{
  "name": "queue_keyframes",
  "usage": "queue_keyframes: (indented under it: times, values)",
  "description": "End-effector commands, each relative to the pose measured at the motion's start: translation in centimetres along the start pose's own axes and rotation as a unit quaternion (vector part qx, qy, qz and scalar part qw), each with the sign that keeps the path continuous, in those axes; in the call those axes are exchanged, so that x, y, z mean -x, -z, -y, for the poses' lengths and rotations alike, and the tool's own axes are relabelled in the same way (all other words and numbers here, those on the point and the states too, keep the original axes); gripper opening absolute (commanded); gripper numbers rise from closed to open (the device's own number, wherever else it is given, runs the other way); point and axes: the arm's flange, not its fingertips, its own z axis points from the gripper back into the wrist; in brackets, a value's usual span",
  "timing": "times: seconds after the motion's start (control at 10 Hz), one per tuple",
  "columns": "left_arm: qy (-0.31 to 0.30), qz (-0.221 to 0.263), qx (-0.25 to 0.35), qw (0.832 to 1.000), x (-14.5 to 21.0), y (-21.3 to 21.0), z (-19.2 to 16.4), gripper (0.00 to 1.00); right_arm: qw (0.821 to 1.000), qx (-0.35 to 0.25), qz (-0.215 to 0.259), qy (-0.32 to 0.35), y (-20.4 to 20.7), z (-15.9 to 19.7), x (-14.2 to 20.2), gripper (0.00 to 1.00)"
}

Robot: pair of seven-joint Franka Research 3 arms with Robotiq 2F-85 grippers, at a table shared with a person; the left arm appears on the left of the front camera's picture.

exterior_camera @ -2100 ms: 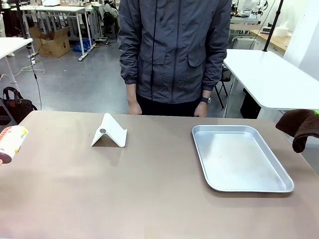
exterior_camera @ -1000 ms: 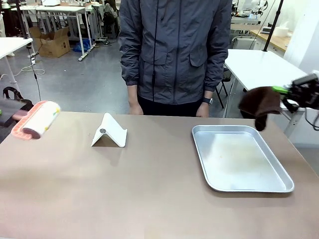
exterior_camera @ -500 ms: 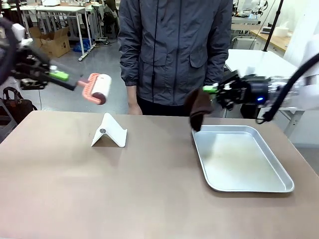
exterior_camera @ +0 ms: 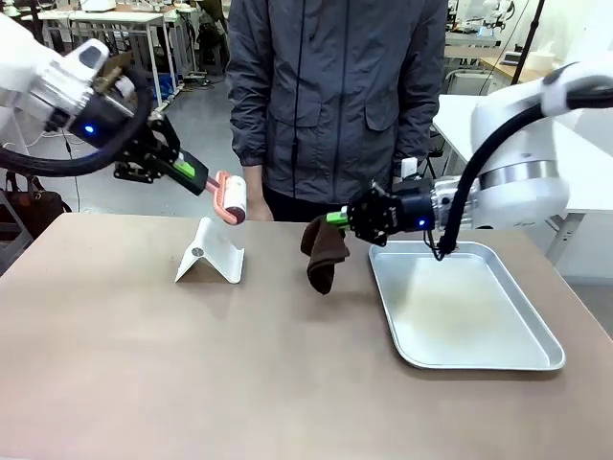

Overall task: Clean the surface of the table.
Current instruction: Return the Lint Roller and towel to their original positions.

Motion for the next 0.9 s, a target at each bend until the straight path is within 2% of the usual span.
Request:
queue_keyframes:
  times: [0.0,0.4,0.5,0.8]
  values:
    - [-0.010,-0.014,-0.053,0.998,-1.3,1.4,1.4,0.19,0.999,0.040,0.010,-0.013,2.2,1.6,-1.2,0.06]
    - [0.005,-0.054,-0.112,0.992,-2.3,5.1,1.9,0.19,0.988,0.145,-0.020,-0.044,3.4,5.7,-2.4,0.06]
    - [0.003,-0.067,-0.118,0.991,-2.3,5.5,1.7,0.19,0.986,0.153,-0.026,-0.059,3.1,5.8,-2.6,0.06]
    - [0.012,-0.053,-0.121,0.991,-2.4,6.2,1.6,0.19,0.989,0.124,-0.039,-0.073,2.2,5.2,-2.7,0.06]
